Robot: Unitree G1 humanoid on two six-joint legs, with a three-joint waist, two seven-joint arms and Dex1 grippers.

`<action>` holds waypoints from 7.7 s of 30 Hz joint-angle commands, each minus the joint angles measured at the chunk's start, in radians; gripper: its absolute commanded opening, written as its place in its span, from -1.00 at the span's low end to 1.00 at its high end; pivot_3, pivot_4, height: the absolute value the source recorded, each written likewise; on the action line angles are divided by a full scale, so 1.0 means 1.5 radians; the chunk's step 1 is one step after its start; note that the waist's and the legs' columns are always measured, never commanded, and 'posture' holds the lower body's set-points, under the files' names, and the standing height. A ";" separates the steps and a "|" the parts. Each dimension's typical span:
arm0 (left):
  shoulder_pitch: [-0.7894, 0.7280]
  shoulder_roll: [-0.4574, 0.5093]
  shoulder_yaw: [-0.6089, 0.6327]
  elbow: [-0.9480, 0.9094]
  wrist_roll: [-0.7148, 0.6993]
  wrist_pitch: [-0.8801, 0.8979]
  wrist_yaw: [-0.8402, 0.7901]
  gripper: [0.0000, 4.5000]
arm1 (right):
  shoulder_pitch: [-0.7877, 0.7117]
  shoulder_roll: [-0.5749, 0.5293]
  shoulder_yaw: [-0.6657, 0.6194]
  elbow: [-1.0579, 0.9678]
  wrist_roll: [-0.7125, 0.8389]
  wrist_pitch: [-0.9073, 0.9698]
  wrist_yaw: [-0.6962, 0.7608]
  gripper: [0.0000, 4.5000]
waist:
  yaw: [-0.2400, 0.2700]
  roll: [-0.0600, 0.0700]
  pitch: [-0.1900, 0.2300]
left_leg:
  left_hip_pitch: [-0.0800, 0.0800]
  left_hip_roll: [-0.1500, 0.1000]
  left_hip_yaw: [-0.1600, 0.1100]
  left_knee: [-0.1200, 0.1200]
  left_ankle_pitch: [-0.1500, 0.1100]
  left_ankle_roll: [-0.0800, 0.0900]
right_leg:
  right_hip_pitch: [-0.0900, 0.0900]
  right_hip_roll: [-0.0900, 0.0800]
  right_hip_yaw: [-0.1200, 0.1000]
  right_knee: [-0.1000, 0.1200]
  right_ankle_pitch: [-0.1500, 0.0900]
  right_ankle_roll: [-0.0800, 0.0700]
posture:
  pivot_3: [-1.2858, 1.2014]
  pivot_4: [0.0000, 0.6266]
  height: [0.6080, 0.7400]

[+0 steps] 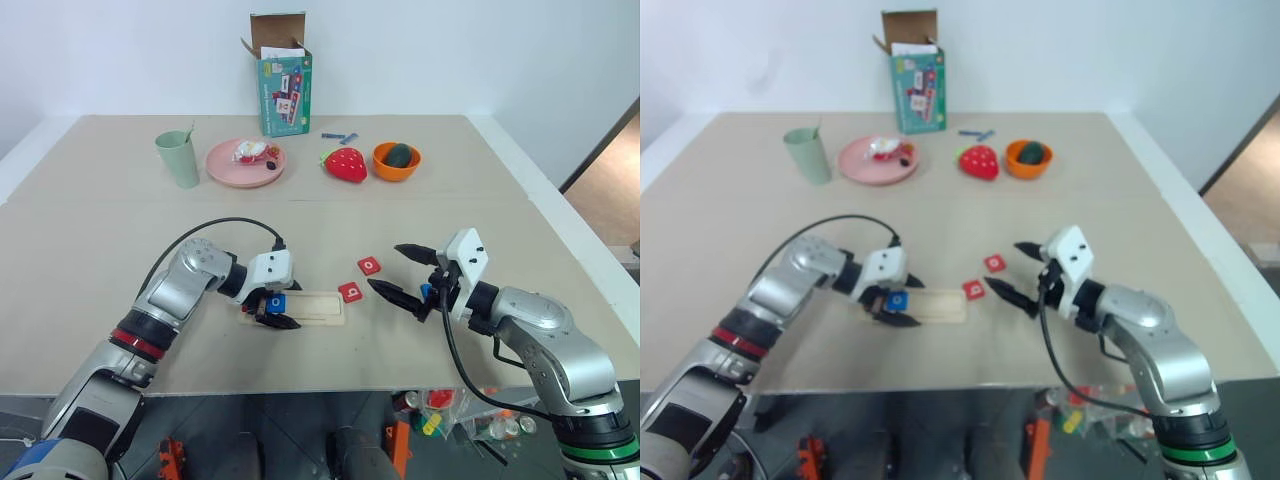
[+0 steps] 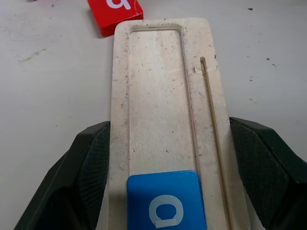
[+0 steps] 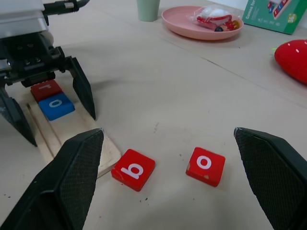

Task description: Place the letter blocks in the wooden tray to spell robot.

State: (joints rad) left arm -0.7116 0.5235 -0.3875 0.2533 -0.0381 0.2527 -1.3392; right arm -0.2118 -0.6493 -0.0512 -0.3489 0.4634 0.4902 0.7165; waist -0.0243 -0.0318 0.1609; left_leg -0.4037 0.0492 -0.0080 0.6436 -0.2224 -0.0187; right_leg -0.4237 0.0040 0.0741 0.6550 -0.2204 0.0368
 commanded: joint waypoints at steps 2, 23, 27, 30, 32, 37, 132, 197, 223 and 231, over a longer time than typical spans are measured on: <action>-0.012 0.003 0.010 -0.015 -0.002 0.010 0.008 0.42 | -0.003 -0.008 -0.025 -0.020 0.002 -0.010 0.005 1.00 | 0.000 0.000 0.000 | 0.000 0.000 0.000 0.000 0.000 0.000 | 0.000 0.000 0.000 0.000 0.000 0.000 | 0.03 -0.52 1.00; -0.040 0.031 0.062 -0.023 -0.052 -0.026 -0.019 0.98 | -0.097 -0.064 0.030 0.069 -0.040 -0.033 0.124 1.00 | -0.001 0.000 0.000 | 0.000 0.000 0.000 0.000 0.000 0.000 | 0.000 0.002 0.002 0.000 0.000 0.000 | 0.03 -0.52 1.00; -0.050 0.040 0.130 -0.037 -0.134 0.009 -0.036 0.98 | -0.153 -0.079 0.065 0.142 -0.063 -0.065 0.191 1.00 | -0.003 0.000 0.000 | 0.000 0.001 0.000 0.001 0.000 0.000 | 0.000 0.003 0.003 0.001 0.000 0.000 | 0.03 -0.52 1.00; -0.021 0.058 0.169 -0.077 -0.192 0.063 -0.052 0.98 | -0.194 -0.084 0.099 0.209 -0.098 -0.108 0.243 1.00 | -0.006 0.000 0.000 | 0.000 0.001 0.000 0.001 0.000 0.000 | 0.000 0.004 0.004 0.001 0.000 0.000 | 0.03 -0.52 1.00; 0.010 0.067 0.183 -0.107 -0.213 0.087 -0.044 0.98 | -0.218 -0.082 0.119 0.244 -0.113 -0.131 0.274 1.00 | -0.009 0.001 0.000 | 0.000 0.001 0.000 0.000 0.000 0.000 | 0.000 0.004 0.004 0.001 -0.001 0.000 | 0.03 -0.52 1.00; 0.132 0.071 0.223 -0.216 -0.248 0.123 0.030 0.98 | -0.265 -0.066 0.162 0.306 -0.146 -0.182 0.338 1.00 | -0.015 0.001 0.001 | 0.000 0.001 0.001 0.000 0.000 0.001 | -0.001 0.004 0.004 0.001 -0.002 0.000 | 0.03 -0.52 1.00; 0.340 0.035 0.252 -0.395 -0.252 0.084 0.343 0.99 | -0.208 0.125 0.125 0.105 -0.297 0.037 0.019 0.89 | -0.016 0.006 0.007 | 0.002 0.001 0.001 0.001 0.000 -0.001 | -0.003 0.005 0.006 0.007 -0.002 -0.002 | 0.03 -0.52 1.00; 0.320 0.052 0.216 -0.358 -0.240 0.069 0.260 0.99 | -0.096 0.185 0.200 -0.099 -0.377 0.289 -0.222 0.89 | -0.016 0.005 0.007 | -0.002 0.001 0.001 -0.003 0.001 -0.002 | -0.008 0.005 0.006 0.007 -0.003 -0.003 | 0.03 -0.52 1.00; 0.320 0.064 0.213 -0.325 -0.220 0.028 0.221 1.00 | -0.017 0.265 0.152 -0.138 -0.319 0.372 -0.280 -0.12 | -0.016 0.005 0.007 | -0.002 0.001 0.001 -0.003 0.002 -0.003 | -0.007 0.005 0.006 0.007 -0.003 -0.003 | 0.03 -0.52 1.00; 0.315 0.060 0.208 -0.323 -0.217 0.029 0.223 1.00 | -0.008 0.251 0.144 -0.155 -0.306 0.386 -0.286 -0.47 | -0.016 0.005 0.007 | -0.002 0.001 0.000 -0.003 0.002 -0.003 | -0.007 0.005 0.006 0.007 -0.003 -0.003 | 0.03 -0.52 1.00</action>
State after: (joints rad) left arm -0.2329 0.6094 -0.0825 -0.2154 -0.3615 0.3103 -1.0061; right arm -0.2358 -0.2633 0.1862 -0.5520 0.0008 1.0502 0.2986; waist -0.0478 -0.0249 0.1707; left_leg -0.4062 0.0514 -0.0074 0.6395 -0.2198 -0.0229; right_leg -0.4347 0.0111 0.0824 0.6657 -0.2249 0.0322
